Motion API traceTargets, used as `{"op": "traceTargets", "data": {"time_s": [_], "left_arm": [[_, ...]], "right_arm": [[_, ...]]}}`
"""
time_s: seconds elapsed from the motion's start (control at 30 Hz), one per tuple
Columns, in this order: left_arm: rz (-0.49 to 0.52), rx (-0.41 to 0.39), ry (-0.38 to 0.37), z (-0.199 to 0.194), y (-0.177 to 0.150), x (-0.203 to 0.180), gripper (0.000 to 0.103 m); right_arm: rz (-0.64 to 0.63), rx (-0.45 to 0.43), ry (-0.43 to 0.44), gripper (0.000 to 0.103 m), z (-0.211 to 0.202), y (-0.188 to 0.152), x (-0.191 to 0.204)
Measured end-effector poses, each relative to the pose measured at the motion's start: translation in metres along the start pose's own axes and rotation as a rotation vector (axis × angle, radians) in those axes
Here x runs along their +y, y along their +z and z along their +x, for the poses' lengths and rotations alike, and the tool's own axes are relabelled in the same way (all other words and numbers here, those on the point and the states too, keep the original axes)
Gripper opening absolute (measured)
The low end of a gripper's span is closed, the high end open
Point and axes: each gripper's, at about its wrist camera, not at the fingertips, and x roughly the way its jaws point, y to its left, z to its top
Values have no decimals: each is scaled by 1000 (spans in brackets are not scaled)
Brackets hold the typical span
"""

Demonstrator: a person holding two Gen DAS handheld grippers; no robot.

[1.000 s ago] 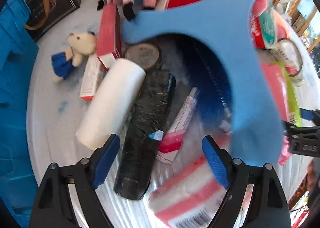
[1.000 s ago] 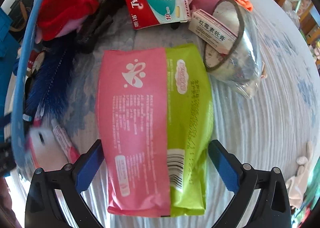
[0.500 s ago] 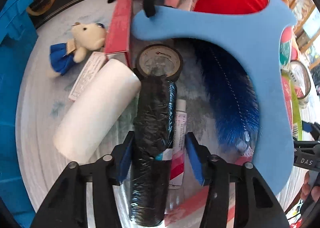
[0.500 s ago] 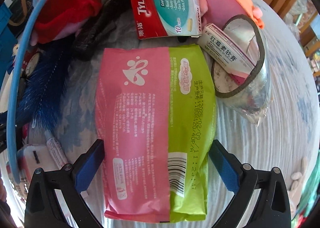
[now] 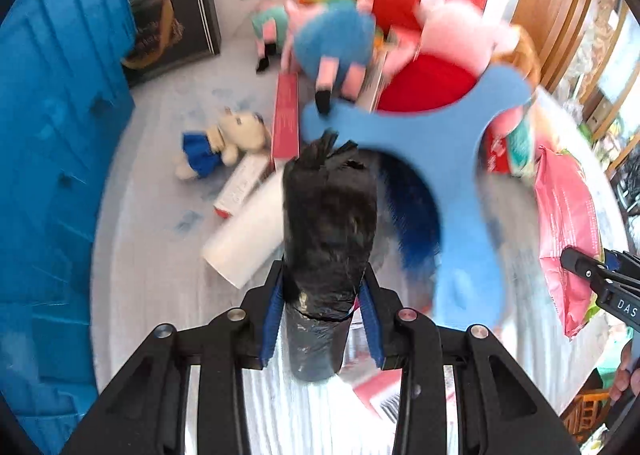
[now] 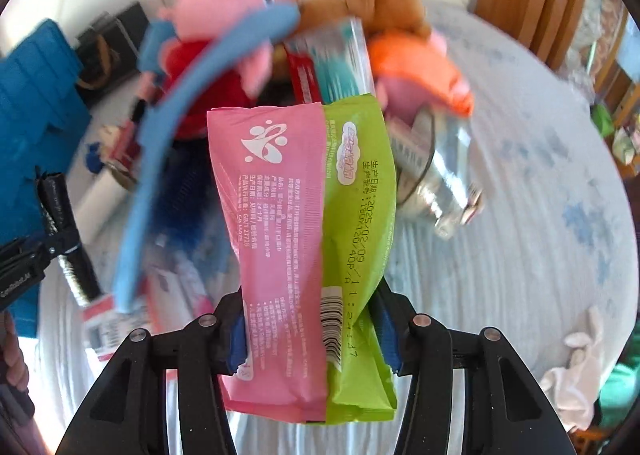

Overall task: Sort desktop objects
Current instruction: 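Lift the black roll with the left tool while the right tool lifts the packets, then carry both items over the blue crate and open both tools to drop them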

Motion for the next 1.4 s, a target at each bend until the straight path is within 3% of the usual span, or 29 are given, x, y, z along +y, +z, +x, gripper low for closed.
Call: {"op": "traceTargets", "data": {"time_s": [0.1,0.17,0.23,0.4,0.6,0.87,1.0,1.2,1.4], "left_arm": [[-4,-84,-4,-36,3,-2,34],[-2,-154,3,-60,7,-3,34],[-5,-227,13,-86,9,-3,34],[-7,-385,37,-147,9,-1,34],[-23,-541,75,-213,14,29,34],[-98,-700,204,-292,18,114,34],[-145,-735,288,-318,14,173,34],[-233,-705,386,-329,7,272,34],[-304,-607,433,-309,8,349,34]], "right_arm": [[-39,-91,6,51,-35,-11,17],[-63,-144,15,51,-59,-30,-50],[-93,-211,24,51,-90,-9,-62],[-178,-346,63,51,-141,14,-13],[-258,-468,109,51,-190,36,51],[-360,-626,173,52,-250,60,160],[-415,-664,228,52,-267,63,224],[-517,-674,289,52,-276,56,326],[-588,-569,310,52,-252,63,418]]}}
